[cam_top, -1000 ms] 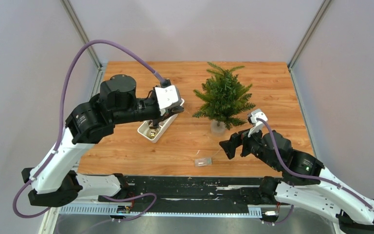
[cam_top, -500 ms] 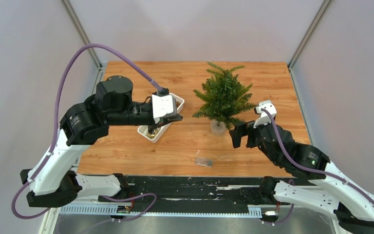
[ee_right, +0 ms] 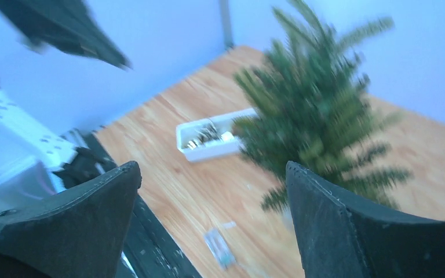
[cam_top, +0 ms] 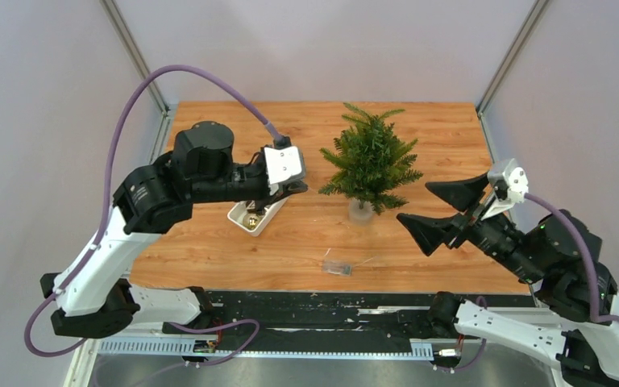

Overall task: Decorate the small christmas tree
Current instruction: Adjust the decoration item at the center of the board.

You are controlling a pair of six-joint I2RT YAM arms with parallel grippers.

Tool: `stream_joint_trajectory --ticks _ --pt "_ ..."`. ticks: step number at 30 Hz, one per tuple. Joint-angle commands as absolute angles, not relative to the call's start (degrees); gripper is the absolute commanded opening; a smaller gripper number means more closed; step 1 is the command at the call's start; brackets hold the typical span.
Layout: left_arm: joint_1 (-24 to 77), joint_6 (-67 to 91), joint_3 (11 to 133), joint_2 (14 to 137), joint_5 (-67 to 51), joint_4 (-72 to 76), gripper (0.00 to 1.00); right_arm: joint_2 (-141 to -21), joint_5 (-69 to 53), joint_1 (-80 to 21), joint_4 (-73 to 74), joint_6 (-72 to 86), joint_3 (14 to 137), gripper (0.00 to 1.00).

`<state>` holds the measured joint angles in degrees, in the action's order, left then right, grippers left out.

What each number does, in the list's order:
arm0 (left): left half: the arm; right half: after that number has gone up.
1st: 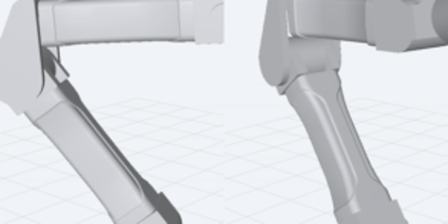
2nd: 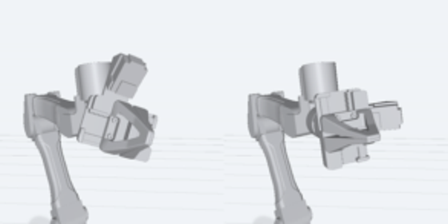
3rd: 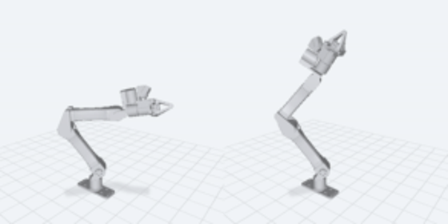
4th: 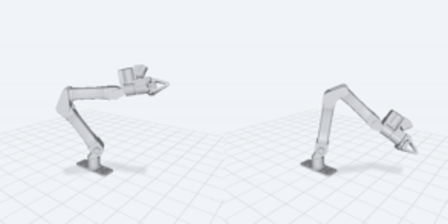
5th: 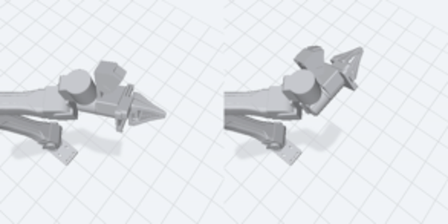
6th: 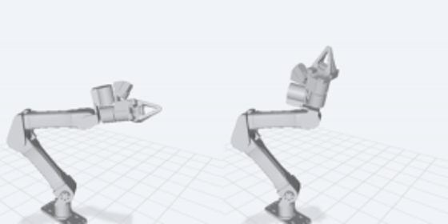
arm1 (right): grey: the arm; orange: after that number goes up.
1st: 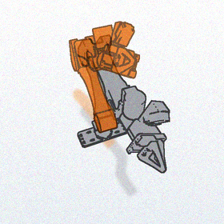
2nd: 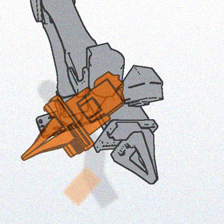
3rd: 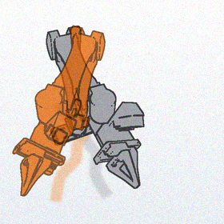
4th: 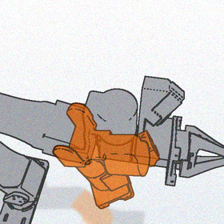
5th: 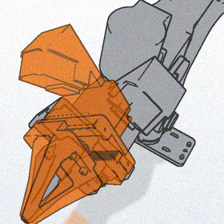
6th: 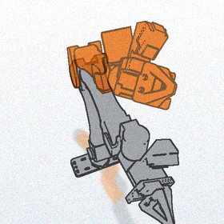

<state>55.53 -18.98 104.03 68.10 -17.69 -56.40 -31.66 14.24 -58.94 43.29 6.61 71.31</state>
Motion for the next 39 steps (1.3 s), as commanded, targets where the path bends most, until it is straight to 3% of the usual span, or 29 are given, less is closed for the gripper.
stream_joint_trajectory --ticks 1,9,12,16,23,27,29,31,32,34,39 --pt "56.0 -15.1 107.4 71.4 -13.5 -53.9 0.0 -41.3 -4.1 -58.9 34.4 0.3 76.6 0.96" --pt "56.0 -14.0 109.2 73.3 -13.1 -54.0 0.0 -54.7 -11.6 -59.0 24.5 -3.1 79.8 0.97" --pt "56.0 -14.0 109.0 73.6 -13.5 -53.9 0.0 -57.4 -11.6 -59.0 23.2 -2.8 79.9 0.93" --pt "56.0 -14.1 109.0 73.6 -14.3 -54.1 0.0 -58.4 -9.7 -59.0 22.2 -3.1 78.7 0.64" --pt "56.0 -14.9 108.5 72.9 -14.4 -54.4 0.0 -57.8 -8.3 -58.9 22.0 -2.9 78.2 0.02" --pt "56.0 -15.4 108.0 72.7 -16.5 -54.7 0.0 -57.2 -6.0 -58.9 23.4 -2.7 78.9 0.0" --pt "56.1 -16.0 107.4 72.6 -18.8 -54.9 0.06 -56.8 -5.1 -58.9 24.4 -2.8 79.5 0.0" --pt "56.1 -16.2 106.5 72.6 -21.4 -54.9 0.24 -56.5 -4.9 -59.0 25.4 -3.0 80.1 0.0" --pt "56.1 -16.2 105.8 72.5 -23.2 -54.8 0.4 -56.4 -5.0 -58.9 25.9 -3.1 80.4 0.0" --pt "56.0 -15.9 105.1 72.4 -25.6 -54.6 0.55 -56.0 -5.1 -58.9 26.9 -3.4 81.5 0.0" --pt "56.0 -15.6 103.1 72.5 -27.1 -53.1 0.68 -55.8 -5.8 -58.9 29.1 -4.1 84.5 0.0"
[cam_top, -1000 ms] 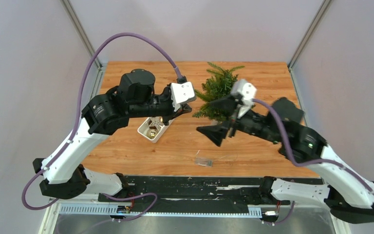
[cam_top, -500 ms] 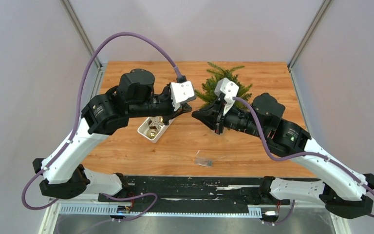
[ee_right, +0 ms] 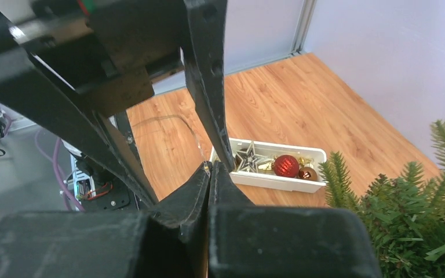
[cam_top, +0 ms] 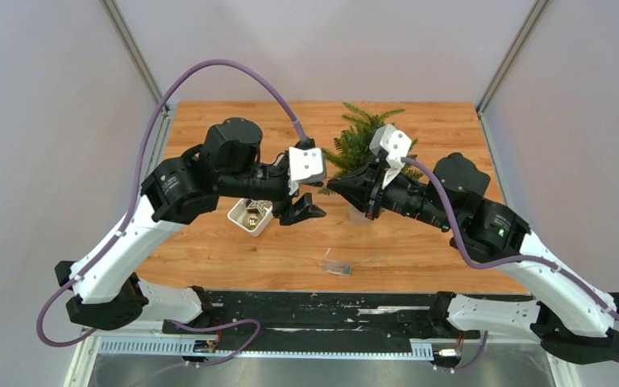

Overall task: Decorate the small christmas tree
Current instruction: Adjust the decoration item at the center of the board.

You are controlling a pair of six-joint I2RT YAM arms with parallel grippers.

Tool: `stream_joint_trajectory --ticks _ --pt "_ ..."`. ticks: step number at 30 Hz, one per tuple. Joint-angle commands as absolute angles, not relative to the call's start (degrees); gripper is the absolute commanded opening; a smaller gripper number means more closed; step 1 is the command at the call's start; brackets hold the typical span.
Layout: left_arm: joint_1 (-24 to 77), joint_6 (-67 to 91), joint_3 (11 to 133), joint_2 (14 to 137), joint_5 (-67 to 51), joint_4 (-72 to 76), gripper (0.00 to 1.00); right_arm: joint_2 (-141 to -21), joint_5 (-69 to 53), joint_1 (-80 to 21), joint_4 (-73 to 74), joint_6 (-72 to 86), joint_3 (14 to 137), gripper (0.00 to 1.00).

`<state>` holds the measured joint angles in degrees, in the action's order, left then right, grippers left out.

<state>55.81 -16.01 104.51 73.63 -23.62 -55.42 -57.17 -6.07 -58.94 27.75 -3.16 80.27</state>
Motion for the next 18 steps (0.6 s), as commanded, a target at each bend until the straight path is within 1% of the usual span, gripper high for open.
stream_joint_trajectory --ticks 1,3,6,9,12,14,18 --pt "56.0 -16.0 102.7 72.4 -25.6 -52.6 0.71 -55.7 -6.0 -58.9 29.5 -4.2 85.1 0.0" --pt "55.8 -17.6 101.7 72.1 -23.6 -52.2 0.73 -55.6 -5.8 -58.9 30.5 -4.5 86.2 0.0" --pt "54.5 -19.1 100.5 71.1 -22.4 -51.7 0.73 -55.2 -3.7 -58.9 32.9 -5.3 87.1 0.0" --pt "53.6 -20.0 100.7 69.4 -23.6 -52.6 0.75 -54.3 -0.7 -58.9 34.5 -6.4 86.8 0.0" --pt "53.5 -20.8 100.9 68.1 -26.6 -54.1 0.81 -53.6 0.0 -58.9 35.3 -6.5 86.4 0.0" --pt "53.4 -20.8 100.7 67.5 -27.8 -54.5 0.83 -53.2 0.0 -58.9 35.4 -6.5 86.5 0.0" --pt "53.5 -20.9 101.0 67.5 -27.0 -54.8 0.83 -53.0 -0.1 -59.0 35.5 -6.4 86.8 0.0"
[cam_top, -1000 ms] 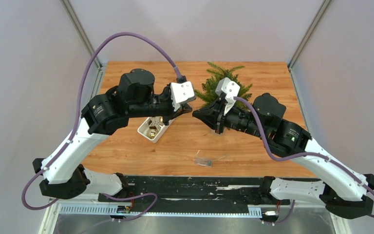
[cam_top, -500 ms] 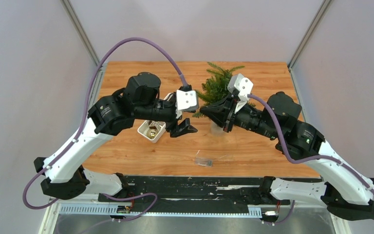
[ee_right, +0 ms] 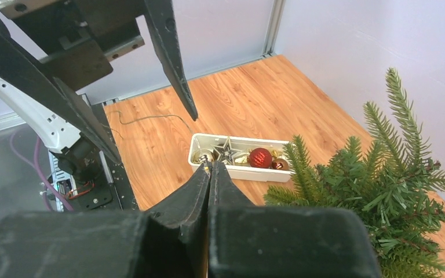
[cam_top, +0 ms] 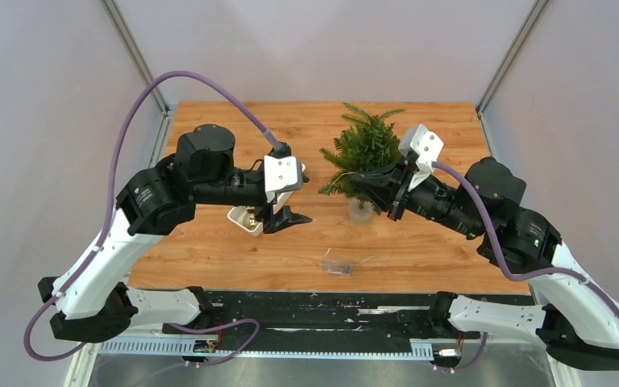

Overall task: Decorate the small christmas tree
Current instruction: Adjust the decoration item at the center of the board.

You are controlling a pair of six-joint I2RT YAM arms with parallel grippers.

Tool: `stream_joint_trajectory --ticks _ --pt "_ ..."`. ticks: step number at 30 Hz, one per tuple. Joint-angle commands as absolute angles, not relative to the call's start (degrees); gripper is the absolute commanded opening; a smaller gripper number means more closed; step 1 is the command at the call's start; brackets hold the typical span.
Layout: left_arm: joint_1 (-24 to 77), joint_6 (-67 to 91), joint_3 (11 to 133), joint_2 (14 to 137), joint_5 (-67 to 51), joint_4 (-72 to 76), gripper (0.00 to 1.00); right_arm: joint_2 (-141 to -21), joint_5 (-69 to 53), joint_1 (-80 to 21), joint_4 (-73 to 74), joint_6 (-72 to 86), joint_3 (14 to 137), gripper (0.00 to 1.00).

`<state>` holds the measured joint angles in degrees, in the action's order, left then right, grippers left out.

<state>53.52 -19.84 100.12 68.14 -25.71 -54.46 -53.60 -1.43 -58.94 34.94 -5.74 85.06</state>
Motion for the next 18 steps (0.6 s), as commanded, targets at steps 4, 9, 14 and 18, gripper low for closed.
stream_joint_trajectory --ticks 4,9,14,18 --pt "53.5 -21.1 102.5 68.0 -25.5 -55.3 0.79 -52.5 0.0 -58.9 35.7 -6.2 86.8 0.0" --pt "53.4 -20.9 99.9 68.6 -25.9 -54.3 0.68 -52.1 0.0 -58.9 35.8 -6.1 87.1 0.0" --pt "53.5 -20.5 99.7 68.9 -23.7 -53.4 0.35 -51.4 2.6 -58.9 36.1 -6.5 87.0 0.0" --pt "53.3 -20.3 99.7 67.5 -21.0 -53.4 0.1 -49.9 7.1 -58.9 36.5 -6.9 86.0 0.0"
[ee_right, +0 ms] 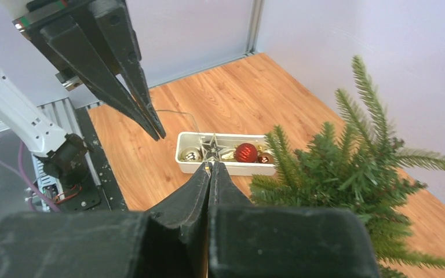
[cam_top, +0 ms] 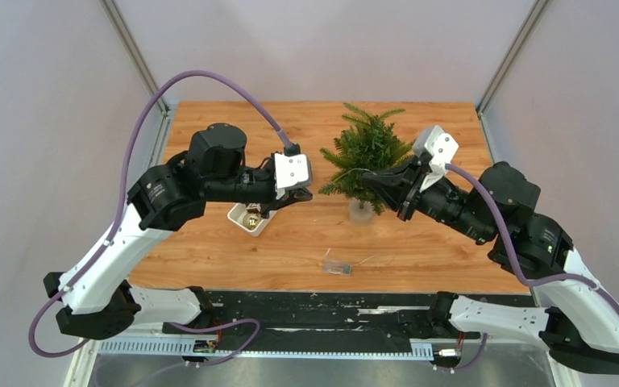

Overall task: Decorate the small christmas tree
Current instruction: Adjust the decoration item at the center of the board, then wrap the decoration item around the Christmas tree.

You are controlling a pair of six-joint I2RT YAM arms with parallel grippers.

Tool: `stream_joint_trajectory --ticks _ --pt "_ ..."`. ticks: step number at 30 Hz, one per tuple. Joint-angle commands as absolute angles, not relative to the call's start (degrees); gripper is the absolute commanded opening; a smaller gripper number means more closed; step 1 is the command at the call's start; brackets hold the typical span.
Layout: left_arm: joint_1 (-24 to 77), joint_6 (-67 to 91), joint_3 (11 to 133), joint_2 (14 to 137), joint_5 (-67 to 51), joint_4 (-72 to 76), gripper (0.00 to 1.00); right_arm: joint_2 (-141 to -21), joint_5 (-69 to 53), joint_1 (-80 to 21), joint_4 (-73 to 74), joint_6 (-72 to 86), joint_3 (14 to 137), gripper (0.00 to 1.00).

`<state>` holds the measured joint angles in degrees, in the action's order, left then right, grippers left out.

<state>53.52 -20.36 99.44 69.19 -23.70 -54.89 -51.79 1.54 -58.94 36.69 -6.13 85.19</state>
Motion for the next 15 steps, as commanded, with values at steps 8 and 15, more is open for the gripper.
stream_joint_trajectory --ticks 8,15 --pt "52.3 -19.3 106.0 72.3 -11.3 -51.3 0.0 -51.3 27.4 -58.9 33.8 -12.1 89.5 0.0" --pt "50.3 -22.7 121.0 84.0 -2.8 -51.3 0.0 -59.1 35.8 -57.8 31.0 -21.4 99.2 0.0"
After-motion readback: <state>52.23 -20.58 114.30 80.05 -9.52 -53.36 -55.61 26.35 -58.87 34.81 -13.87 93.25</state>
